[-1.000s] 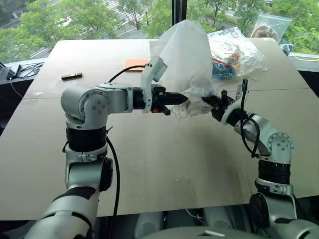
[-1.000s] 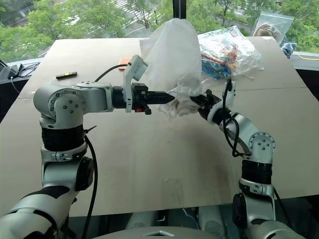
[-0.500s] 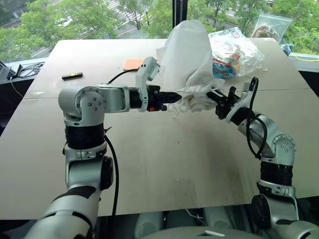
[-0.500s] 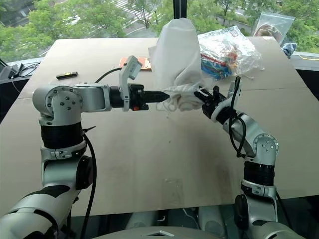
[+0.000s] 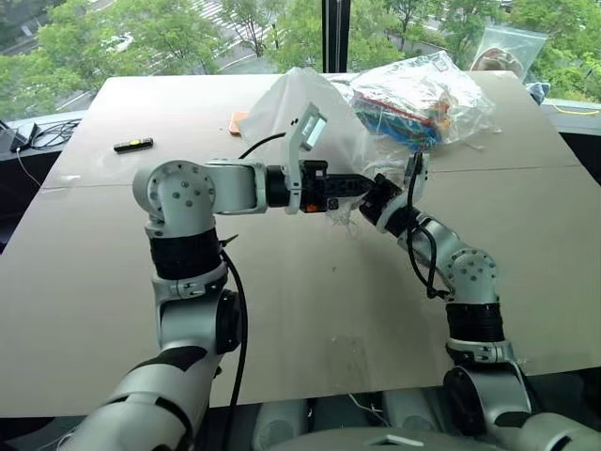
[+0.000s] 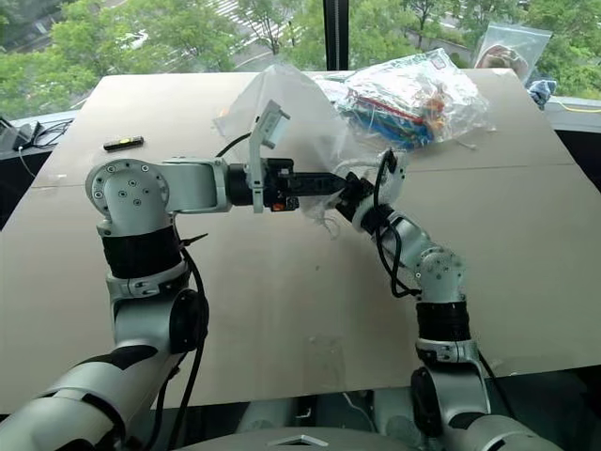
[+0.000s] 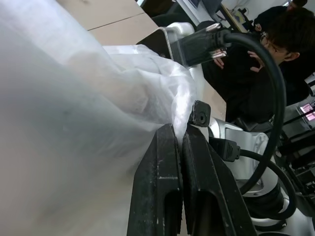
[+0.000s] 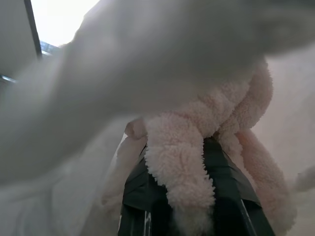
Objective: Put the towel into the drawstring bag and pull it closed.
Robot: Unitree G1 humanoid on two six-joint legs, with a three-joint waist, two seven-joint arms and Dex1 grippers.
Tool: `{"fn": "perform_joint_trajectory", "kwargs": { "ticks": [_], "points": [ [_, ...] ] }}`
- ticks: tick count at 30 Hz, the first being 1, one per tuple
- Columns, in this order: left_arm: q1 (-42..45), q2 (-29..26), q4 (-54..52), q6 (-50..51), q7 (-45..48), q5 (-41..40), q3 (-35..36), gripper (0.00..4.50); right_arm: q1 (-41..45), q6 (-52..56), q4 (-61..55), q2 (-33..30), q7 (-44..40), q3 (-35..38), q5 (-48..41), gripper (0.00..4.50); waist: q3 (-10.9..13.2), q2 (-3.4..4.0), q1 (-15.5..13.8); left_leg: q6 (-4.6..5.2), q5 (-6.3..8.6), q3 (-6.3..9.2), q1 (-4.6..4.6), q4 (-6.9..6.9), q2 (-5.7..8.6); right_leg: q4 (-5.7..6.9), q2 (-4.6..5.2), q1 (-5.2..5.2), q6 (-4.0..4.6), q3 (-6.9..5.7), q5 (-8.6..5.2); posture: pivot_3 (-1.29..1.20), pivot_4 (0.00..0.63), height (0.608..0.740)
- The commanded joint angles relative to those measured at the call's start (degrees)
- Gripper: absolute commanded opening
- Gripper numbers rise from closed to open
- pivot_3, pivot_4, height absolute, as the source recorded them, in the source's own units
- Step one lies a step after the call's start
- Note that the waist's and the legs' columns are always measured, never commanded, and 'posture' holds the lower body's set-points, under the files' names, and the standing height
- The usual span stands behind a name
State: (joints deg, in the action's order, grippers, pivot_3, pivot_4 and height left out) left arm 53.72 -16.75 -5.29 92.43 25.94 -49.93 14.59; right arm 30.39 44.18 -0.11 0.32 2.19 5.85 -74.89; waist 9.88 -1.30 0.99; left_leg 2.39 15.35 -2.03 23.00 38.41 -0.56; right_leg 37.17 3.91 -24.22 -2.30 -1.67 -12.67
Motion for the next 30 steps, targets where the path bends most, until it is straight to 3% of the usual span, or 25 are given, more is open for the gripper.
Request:
{"fn": "perform_joint_trajectory", "kwargs": {
  "ticks": [1,7,11,13,14,16,19,21,22,23,30],
  "points": [
    [-1.86,-2.49,-1.56,-0.81,0.78,0.22,-0.51,0.1,-0.29,1.9,-5.31,-5.91,-5.04,-6.03,9.99,0.0,0.0,0.0,-0.13,0.0,0.0,0.0,0.02,0.01,0.01,-0.01,0.0,0.0,0.0,-0.01,0.0,0.0,0.15,0.74],
    [-5.74,-3.31,-2.24,-3.14,1.19,1.23,-3.6,0.1,1.14,-2.9,-4.99,-11.42,-12.53,-21.67,31.24,0.0,0.0,0.0,0.1,0.0,0.0,0.01,-0.01,0.0,0.07,-0.01,0.0,0.0,0.0,-0.02,0.0,0.0,0.15,0.74],
    [-7.13,-4.59,-3.24,-5.35,1.72,1.79,-5.24,0.1,1.29,-2.72,-2.25,-8.93,-16.98,-20.0,32.42,0.0,0.0,0.0,0.09,-0.02,-0.01,0.02,-0.05,0.0,0.02,0.08,-0.03,-0.02,0.0,0.01,0.0,0.0,0.15,0.74],
    [-7.65,-5.47,-3.67,-6.08,2.3,1.76,-6.01,0.0,1.17,-2.99,-1.56,-7.79,-17.5,-17.87,32.76,1.04,0.0,0.0,-0.06,-0.03,-0.02,0.03,-0.05,0.01,0.03,0.09,0.0,-0.01,0.0,0.01,0.0,0.0,0.15,0.74],
    [-7.99,-5.99,-3.84,-6.52,2.69,1.76,-6.33,0.0,0.9,-2.89,-1.72,-7.56,-18.41,-16.54,31.96,1.24,0.0,-0.01,-0.1,-0.03,-0.02,0.02,-0.05,0.02,0.04,0.09,0.01,0.0,0.0,0.01,0.0,0.0,0.15,0.74],
    [-9.12,-7.78,-4.38,-8.51,3.86,2.59,-7.95,0.0,0.43,-1.62,-2.38,-7.72,-18.65,-14.58,31.73,2.23,0.0,0.0,-0.15,-0.03,-0.01,0.02,-0.04,0.03,0.06,0.08,0.03,0.0,0.0,0.01,0.0,0.0,0.15,0.74],
    [-11.46,-11.18,-4.57,-13.55,6.79,4.74,-10.49,0.0,-1.51,-0.21,-6.23,-11.11,-19.83,-14.04,33.8,3.57,0.0,0.0,-0.28,-0.03,-0.01,0.03,-0.03,0.03,0.06,0.06,0.06,0.0,0.0,-0.02,0.0,0.0,0.15,0.74],
    [-12.51,-13.22,-4.27,-16.84,8.61,6.18,-11.93,0.0,-2.7,1.14,-8.22,-12.7,-20.85,-13.0,32.99,3.57,0.0,0.0,-0.25,-0.03,-0.01,0.03,-0.03,0.02,0.07,0.06,0.07,0.0,0.01,-0.01,-0.01,0.0,0.15,0.74],
    [-12.91,-13.96,-4.02,-18.77,9.49,7.01,-12.43,0.0,-3.31,1.66,-9.73,-13.62,-22.09,-12.95,32.58,4.27,0.0,0.0,-0.25,-0.03,-0.01,0.03,-0.03,0.02,0.07,0.06,0.07,0.0,0.01,0.0,-0.01,0.0,0.15,0.74],
    [-13.26,-14.62,-3.65,-20.57,10.53,7.63,-12.71,0.0,-3.81,2.22,-11.44,-14.7,-22.88,-13.32,32.8,4.47,0.0,0.0,-0.26,-0.03,-0.01,0.03,-0.03,0.02,0.07,0.07,0.06,0.0,0.01,-0.01,-0.01,0.0,0.15,0.74],
    [-14.22,-19.53,1.77,-35.36,19.62,14.75,-16.75,0.0,-7.58,4.96,-22.38,-25.12,-23.43,-17.39,40.95,4.49,0.0,0.0,-0.36,-0.01,0.0,0.01,-0.08,0.01,0.08,0.11,0.02,-0.01,0.02,-0.05,-0.02,0.0,0.15,0.74]
  ]
}}
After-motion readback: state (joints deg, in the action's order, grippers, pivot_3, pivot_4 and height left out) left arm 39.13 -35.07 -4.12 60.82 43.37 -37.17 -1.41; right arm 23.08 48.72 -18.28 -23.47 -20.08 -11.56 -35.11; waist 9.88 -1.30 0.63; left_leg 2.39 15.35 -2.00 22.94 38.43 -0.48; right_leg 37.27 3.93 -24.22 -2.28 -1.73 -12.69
